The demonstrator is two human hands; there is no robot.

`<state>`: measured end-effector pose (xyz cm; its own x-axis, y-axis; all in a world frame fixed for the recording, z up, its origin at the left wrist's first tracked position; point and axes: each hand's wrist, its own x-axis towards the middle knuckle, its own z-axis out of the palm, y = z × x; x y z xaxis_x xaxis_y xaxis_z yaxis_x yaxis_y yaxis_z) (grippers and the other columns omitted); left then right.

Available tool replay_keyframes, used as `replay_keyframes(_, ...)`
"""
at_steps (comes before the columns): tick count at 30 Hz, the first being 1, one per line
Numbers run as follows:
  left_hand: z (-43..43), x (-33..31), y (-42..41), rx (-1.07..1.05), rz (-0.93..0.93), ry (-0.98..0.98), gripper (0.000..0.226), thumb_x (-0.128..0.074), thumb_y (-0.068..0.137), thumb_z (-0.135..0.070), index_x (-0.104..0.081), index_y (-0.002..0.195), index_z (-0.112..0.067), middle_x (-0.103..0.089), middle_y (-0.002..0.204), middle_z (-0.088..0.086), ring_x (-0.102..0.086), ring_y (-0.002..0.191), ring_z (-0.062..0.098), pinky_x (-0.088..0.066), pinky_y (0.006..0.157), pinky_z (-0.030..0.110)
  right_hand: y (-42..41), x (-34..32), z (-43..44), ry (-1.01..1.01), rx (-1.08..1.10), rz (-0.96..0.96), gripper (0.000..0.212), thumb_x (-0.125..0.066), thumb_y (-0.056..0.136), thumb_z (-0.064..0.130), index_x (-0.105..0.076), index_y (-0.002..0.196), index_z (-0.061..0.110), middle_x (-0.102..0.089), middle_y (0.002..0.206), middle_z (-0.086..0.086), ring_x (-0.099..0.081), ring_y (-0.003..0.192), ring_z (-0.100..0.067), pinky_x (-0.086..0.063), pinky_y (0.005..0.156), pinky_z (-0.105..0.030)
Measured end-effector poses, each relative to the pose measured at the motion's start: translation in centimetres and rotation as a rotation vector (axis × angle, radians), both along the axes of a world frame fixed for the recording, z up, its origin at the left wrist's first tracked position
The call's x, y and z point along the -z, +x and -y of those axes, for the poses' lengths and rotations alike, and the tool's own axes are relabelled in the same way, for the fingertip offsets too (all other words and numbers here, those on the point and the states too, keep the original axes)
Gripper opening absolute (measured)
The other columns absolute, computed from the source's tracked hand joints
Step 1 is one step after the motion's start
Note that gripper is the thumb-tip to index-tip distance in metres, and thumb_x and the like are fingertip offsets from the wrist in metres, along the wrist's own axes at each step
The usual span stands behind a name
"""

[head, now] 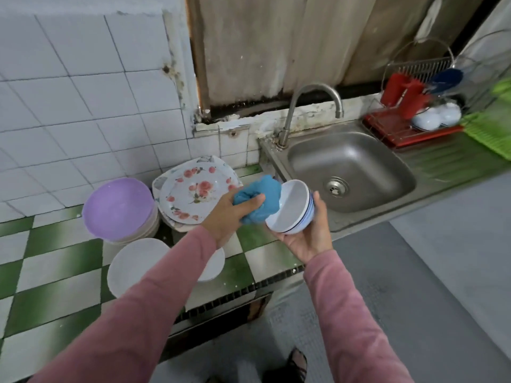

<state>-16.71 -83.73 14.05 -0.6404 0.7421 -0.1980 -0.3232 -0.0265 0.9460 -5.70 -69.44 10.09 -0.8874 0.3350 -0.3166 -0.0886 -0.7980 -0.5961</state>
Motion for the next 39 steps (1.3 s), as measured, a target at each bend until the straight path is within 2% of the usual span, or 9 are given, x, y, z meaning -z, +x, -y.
replay_keyframes(3, -4.0, 0.4, 2.4, 0.001, 0.037, 0.012, 0.029, -0.066, 0.088, -0.018, -0.064, 0.115, -0.008, -0.074, 0.102, 0.005, -0.07, 0.095, 0.02, -0.057, 0.086, 0.033, 3.6, -0.4, -3.5, 0.028, 0.078, -0.01, 0.078, -0.086, 0.063, 0.047, -0.062, 0.128, 0.01, -0.064, 0.121, -0.018, -0.055, 0.117, -0.037, -0.038, 0.107, -0.052)
replay_keyframes(6, -8.6, 0.9, 5.1, -0.026, 0.085, 0.016, 0.046, -0.068, 0.086, -0.019, -0.058, 0.127, -0.001, -0.071, 0.111, 0.012, -0.069, 0.099, 0.024, -0.056, 0.084, 0.034, 7.7, -1.3, -7.3, 0.058, 0.165, 0.023, 0.096, -0.091, 0.056, 0.045, -0.054, 0.137, 0.011, -0.061, 0.124, -0.017, -0.055, 0.122, -0.037, -0.056, 0.088, -0.044)
replay_keyframes(10, -15.9, 1.3, 10.1, 0.018, 0.093, -0.01, 0.037, -0.065, 0.092, -0.018, -0.06, 0.126, -0.006, -0.07, 0.109, 0.011, -0.068, 0.098, 0.025, -0.055, 0.086, 0.038, 14.2, -1.8, -13.1, 0.162, 0.287, 0.067, 0.108, -0.096, 0.048, 0.05, -0.052, 0.14, 0.016, -0.066, 0.123, -0.01, -0.065, 0.106, -0.022, -0.059, 0.077, -0.035)
replay_keyframes(15, -26.7, 0.6, 18.5, 0.123, -0.01, -0.024, 0.019, -0.07, 0.089, -0.019, -0.065, 0.107, -0.015, -0.07, 0.101, 0.013, -0.067, 0.091, 0.026, -0.053, 0.088, 0.043, 23.2, -1.6, -21.7, 0.336, 0.467, 0.212, 0.09, -0.086, 0.064, 0.049, -0.053, 0.139, 0.011, -0.063, 0.132, -0.017, -0.06, 0.124, -0.034, -0.048, 0.105, -0.052)
replay_keyframes(21, -37.8, 1.1, 26.2, 0.219, -0.013, -0.046, 0.011, -0.069, 0.091, -0.021, -0.069, 0.101, -0.021, -0.074, 0.102, 0.008, -0.069, 0.1, 0.029, -0.051, 0.097, 0.051, 32.3, -1.7, -30.0, 0.358, 0.756, 0.271, 0.09, -0.091, 0.059, 0.046, -0.053, 0.132, 0.01, -0.067, 0.122, -0.012, -0.067, 0.104, -0.024, -0.056, 0.08, -0.038)
replay_keyframes(23, -40.4, 1.4, 27.5, 0.243, -0.02, -0.059, 0.012, -0.069, 0.091, -0.022, -0.07, 0.103, -0.02, -0.074, 0.105, 0.009, -0.069, 0.102, 0.029, -0.052, 0.097, 0.049, 33.9, -1.7, -32.4, 0.389, 0.791, 0.305, 0.071, -0.086, 0.063, 0.041, -0.054, 0.12, 0.013, -0.066, 0.109, -0.008, -0.065, 0.093, -0.019, -0.054, 0.076, -0.037)
replay_keyframes(28, -46.1, 2.2, 27.2, 0.21, -0.002, -0.088, 0.013, -0.067, 0.092, -0.021, -0.068, 0.104, -0.019, -0.073, 0.107, 0.01, -0.069, 0.101, 0.027, -0.054, 0.09, 0.041, 33.5, -0.7, -38.2, 0.487, 0.741, 0.424, 0.085, -0.085, 0.058, 0.048, -0.049, 0.128, 0.014, -0.065, 0.115, -0.007, -0.066, 0.095, -0.015, -0.055, 0.085, -0.038)
replay_keyframes(34, -53.7, 2.9, 23.7, 0.094, -0.006, -0.069, 0.023, -0.067, 0.092, -0.021, -0.063, 0.114, -0.018, -0.069, 0.109, 0.01, -0.067, 0.1, 0.025, -0.055, 0.083, 0.035, 28.8, -0.1, -45.6, 0.597, 0.637, 0.5, 0.092, -0.085, 0.058, 0.05, -0.044, 0.133, 0.018, -0.062, 0.122, -0.004, -0.066, 0.103, -0.016, -0.055, 0.07, -0.021)
replay_keyframes(39, -60.8, 2.3, 19.4, -0.004, 0.006, -0.044, 0.028, -0.068, 0.091, -0.018, -0.061, 0.117, -0.012, -0.068, 0.105, 0.007, -0.067, 0.09, 0.017, -0.056, 0.071, 0.021, 23.3, -1.2, -53.4, 0.712, 0.551, 0.536, 0.099, -0.085, 0.049, 0.059, -0.044, 0.131, 0.023, -0.059, 0.122, 0.001, -0.064, 0.105, -0.015, -0.053, 0.075, -0.023)
